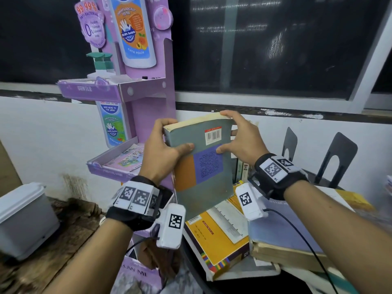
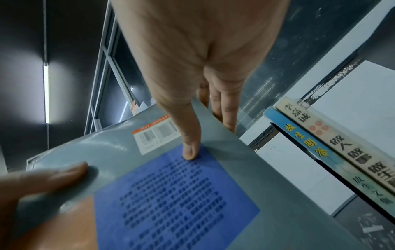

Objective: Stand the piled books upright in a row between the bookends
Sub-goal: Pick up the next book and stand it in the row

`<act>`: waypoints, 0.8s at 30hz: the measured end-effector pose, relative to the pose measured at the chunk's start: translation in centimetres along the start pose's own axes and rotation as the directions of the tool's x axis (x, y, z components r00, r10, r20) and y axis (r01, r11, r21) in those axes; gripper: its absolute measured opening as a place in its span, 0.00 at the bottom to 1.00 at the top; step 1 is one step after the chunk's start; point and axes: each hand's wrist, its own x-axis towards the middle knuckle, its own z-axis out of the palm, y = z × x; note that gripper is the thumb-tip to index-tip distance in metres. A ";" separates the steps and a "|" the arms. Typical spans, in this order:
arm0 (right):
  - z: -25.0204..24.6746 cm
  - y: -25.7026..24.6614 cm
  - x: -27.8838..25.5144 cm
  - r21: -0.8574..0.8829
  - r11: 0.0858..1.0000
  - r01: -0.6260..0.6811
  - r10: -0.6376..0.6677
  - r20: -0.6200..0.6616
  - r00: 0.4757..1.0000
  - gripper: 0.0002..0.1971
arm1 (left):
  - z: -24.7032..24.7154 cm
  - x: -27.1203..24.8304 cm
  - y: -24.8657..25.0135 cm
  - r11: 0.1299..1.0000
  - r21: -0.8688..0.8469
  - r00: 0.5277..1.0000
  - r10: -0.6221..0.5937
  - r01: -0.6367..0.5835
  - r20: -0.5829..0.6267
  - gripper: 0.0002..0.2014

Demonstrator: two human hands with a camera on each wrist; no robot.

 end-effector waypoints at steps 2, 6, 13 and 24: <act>0.0 -0.1 0.1 -0.025 1.000 0.011 -0.011 0.023 1.000 0.48 | 0.0 0.2 0.3 0.999 -0.046 1.000 -0.018 0.019 0.016 0.24; 0.5 -0.2 0.1 -0.144 0.989 -0.024 0.021 -0.025 0.999 0.51 | 0.1 0.0 0.9 0.982 -0.174 0.996 -0.061 0.070 0.059 0.17; 0.3 -1.3 -0.1 0.039 0.989 -0.144 0.146 -0.041 0.988 0.39 | 0.4 -0.8 2.8 0.963 -0.218 0.978 -0.124 0.159 0.166 0.21; -4.7 -1.2 -1.0 0.211 0.961 -0.181 0.143 0.183 0.973 0.20 | 3.7 -1.1 3.1 0.945 -0.254 0.934 -0.109 0.204 0.341 0.17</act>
